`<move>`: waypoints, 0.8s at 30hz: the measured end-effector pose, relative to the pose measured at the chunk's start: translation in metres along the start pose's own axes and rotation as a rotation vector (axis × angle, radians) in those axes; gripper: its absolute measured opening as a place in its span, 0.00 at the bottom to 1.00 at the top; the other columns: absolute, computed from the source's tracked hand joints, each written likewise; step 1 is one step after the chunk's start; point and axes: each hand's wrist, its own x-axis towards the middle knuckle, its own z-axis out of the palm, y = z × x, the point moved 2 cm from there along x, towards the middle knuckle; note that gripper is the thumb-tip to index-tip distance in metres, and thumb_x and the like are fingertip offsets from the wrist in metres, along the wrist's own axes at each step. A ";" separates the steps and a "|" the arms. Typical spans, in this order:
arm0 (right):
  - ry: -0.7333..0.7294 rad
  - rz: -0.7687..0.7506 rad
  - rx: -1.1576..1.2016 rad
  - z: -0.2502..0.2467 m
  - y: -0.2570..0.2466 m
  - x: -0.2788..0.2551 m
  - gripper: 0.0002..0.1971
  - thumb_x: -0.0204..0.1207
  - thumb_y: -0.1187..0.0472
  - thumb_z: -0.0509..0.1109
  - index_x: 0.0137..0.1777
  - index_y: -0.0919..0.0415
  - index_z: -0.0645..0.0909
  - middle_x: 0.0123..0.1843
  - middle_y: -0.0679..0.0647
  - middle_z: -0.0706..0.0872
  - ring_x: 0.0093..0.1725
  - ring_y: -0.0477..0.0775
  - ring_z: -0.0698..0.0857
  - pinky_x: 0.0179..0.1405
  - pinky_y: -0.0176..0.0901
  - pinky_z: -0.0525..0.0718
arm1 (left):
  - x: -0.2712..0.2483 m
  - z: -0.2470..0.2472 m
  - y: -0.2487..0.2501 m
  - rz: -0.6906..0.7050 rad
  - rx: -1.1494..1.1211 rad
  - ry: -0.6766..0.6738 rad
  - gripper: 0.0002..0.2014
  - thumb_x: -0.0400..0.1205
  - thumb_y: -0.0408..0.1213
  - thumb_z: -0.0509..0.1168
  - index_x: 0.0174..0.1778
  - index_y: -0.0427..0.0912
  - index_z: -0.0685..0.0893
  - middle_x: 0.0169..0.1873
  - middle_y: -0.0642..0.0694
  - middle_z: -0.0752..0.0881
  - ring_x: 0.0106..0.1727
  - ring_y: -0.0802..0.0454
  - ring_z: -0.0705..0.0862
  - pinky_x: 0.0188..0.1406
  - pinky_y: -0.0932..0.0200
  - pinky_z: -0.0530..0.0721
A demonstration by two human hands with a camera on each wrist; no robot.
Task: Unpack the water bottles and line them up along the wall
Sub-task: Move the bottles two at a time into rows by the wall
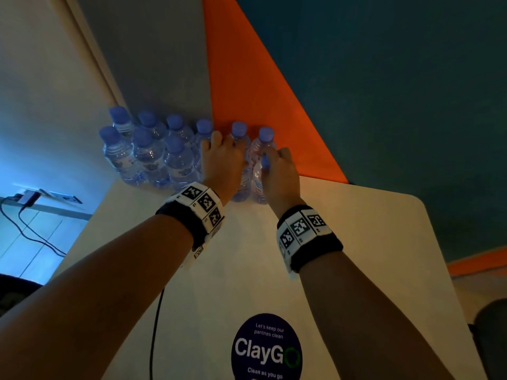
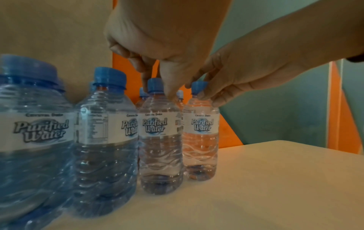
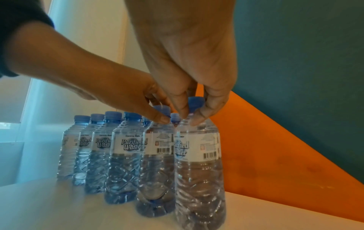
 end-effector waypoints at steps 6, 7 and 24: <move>0.002 -0.020 0.030 0.006 0.001 0.006 0.22 0.75 0.75 0.62 0.69 0.63 0.76 0.63 0.68 0.78 0.57 0.72 0.81 0.55 0.56 0.79 | 0.003 0.009 -0.006 -0.018 0.030 0.047 0.26 0.65 0.54 0.75 0.54 0.45 0.82 0.46 0.45 0.88 0.49 0.42 0.84 0.46 0.50 0.82; -0.002 -0.018 0.031 0.006 0.001 0.007 0.23 0.75 0.75 0.61 0.70 0.63 0.75 0.63 0.68 0.77 0.57 0.72 0.81 0.55 0.56 0.79 | 0.001 0.009 -0.006 -0.017 0.040 0.056 0.27 0.65 0.55 0.74 0.56 0.46 0.81 0.48 0.45 0.88 0.50 0.42 0.84 0.46 0.51 0.82; -0.167 0.033 0.125 0.000 0.007 0.000 0.34 0.76 0.75 0.60 0.81 0.51 0.60 0.76 0.64 0.66 0.67 0.70 0.78 0.65 0.56 0.80 | -0.070 -0.015 -0.018 0.016 0.034 0.091 0.30 0.62 0.40 0.78 0.62 0.45 0.81 0.53 0.40 0.87 0.47 0.39 0.85 0.42 0.49 0.83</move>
